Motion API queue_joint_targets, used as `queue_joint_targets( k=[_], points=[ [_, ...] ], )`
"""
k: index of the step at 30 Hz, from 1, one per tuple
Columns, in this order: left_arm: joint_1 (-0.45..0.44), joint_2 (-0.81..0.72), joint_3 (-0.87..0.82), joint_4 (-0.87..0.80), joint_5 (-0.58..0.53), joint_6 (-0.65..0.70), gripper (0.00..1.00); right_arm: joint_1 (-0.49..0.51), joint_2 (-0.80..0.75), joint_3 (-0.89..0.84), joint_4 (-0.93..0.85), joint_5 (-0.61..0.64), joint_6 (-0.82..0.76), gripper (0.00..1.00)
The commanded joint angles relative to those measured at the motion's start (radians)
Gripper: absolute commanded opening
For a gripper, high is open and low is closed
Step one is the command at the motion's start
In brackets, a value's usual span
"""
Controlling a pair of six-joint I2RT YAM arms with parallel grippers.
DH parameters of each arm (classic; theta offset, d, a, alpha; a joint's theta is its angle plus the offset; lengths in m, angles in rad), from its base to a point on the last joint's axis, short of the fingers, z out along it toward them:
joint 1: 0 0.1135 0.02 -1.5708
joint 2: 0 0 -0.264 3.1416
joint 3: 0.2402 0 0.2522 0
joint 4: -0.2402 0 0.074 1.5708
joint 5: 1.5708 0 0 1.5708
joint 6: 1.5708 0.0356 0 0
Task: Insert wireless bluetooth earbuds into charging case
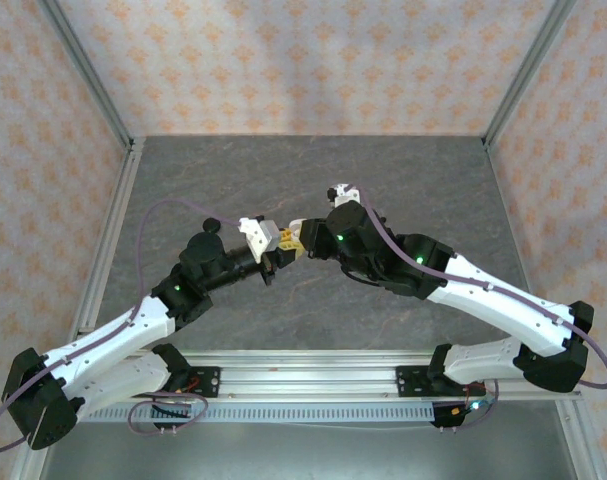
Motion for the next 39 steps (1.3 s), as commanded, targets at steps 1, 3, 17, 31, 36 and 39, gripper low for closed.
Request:
queue_joint_targets(
  k=[1,3,17,31,36,39],
  points=[
    [-0.009,-0.034,0.02,0.05,-0.006,-0.003,0.0,0.007,-0.008,0.013,-0.044,0.017,0.022,0.23],
    [-0.01,-0.035,0.02,0.05,-0.004,-0.003,0.0,0.005,-0.01,0.018,-0.048,0.014,0.027,0.28],
    [-0.01,-0.044,0.007,0.054,0.001,-0.009,0.0,-0.006,-0.036,0.068,-0.036,-0.038,0.063,0.38],
    [-0.01,-0.053,0.01,0.037,0.04,-0.029,0.0,-0.087,-0.12,0.083,-0.105,-0.112,0.057,0.39],
    [-0.01,-0.062,0.03,-0.015,0.086,-0.03,0.0,-0.138,-0.103,0.082,-0.088,-0.207,0.049,0.42],
    [-0.009,-0.072,0.035,-0.03,0.103,-0.039,0.0,-0.176,-0.082,0.098,-0.091,-0.279,0.047,0.42]
  ],
)
